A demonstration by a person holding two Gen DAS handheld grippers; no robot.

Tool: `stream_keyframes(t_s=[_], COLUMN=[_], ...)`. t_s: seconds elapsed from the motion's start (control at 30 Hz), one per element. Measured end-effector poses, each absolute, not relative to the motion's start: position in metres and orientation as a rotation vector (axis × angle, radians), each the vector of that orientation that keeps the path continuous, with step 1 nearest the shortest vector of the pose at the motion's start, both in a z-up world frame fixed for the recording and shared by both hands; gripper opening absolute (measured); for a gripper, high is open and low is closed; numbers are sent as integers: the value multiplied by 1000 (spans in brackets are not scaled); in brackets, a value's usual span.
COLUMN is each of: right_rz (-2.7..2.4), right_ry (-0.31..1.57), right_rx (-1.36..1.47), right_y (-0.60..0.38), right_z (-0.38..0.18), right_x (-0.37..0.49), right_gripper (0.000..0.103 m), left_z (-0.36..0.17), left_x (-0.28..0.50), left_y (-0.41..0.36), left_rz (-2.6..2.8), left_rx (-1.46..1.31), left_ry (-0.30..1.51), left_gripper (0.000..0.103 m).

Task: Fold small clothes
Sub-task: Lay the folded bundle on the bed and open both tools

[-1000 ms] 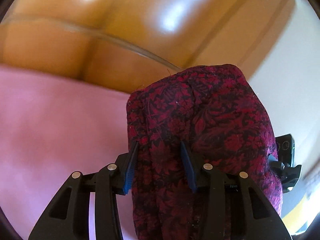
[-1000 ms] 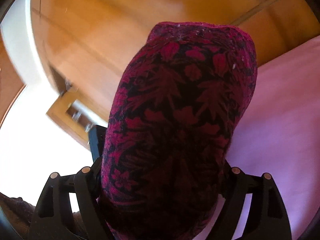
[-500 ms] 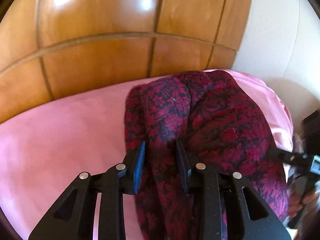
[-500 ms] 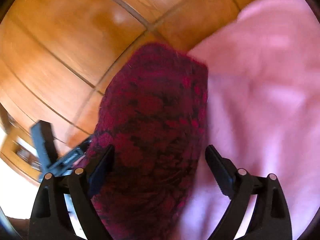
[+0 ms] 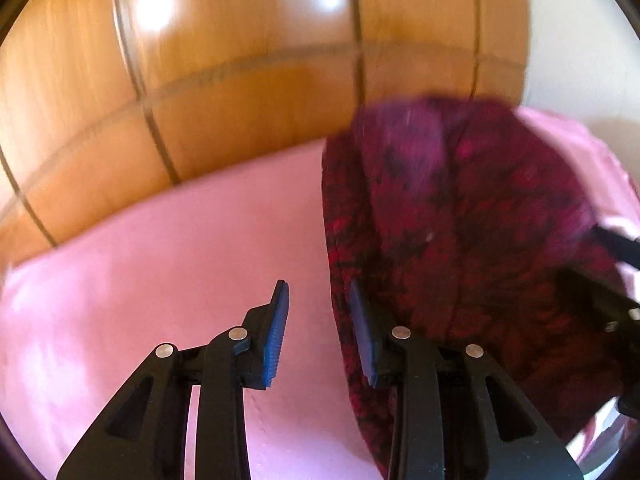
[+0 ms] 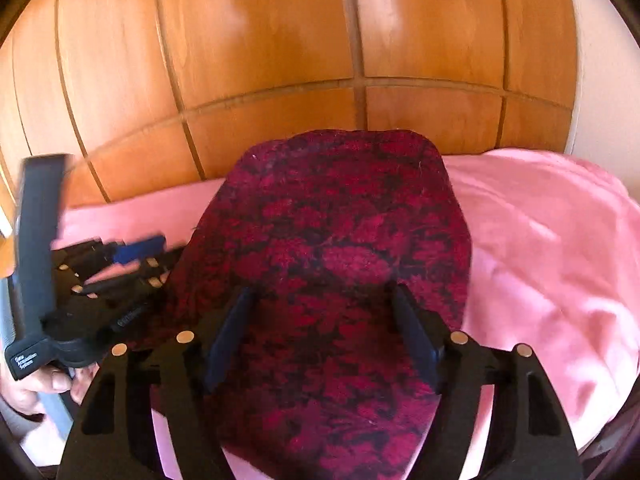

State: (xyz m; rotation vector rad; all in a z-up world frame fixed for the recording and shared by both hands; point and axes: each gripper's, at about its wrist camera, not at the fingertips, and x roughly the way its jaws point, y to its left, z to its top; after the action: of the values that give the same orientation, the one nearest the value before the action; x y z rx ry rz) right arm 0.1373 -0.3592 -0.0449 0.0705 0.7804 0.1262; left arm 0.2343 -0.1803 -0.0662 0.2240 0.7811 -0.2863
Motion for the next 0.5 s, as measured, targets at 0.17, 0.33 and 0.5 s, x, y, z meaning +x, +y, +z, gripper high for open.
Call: stream_keyframes(t_s=[0.17, 0.33, 0.5], right_rz=[33, 17, -7], right_ry=[754, 774, 785], right_rx=[-48, -20, 26], right_y=[-330, -337, -341], right_z=[-64, -58, -50], right_x=[149, 143, 133], right_gripper=[75, 76, 89], left_z=[-73, -61, -45], left_x=[239, 231, 209], left_y=[-174, -157, -135], left_rz=[-251, -242, -230], left_rx=[193, 77, -16], left_ry=[784, 769, 712], left_gripper=[30, 50, 72])
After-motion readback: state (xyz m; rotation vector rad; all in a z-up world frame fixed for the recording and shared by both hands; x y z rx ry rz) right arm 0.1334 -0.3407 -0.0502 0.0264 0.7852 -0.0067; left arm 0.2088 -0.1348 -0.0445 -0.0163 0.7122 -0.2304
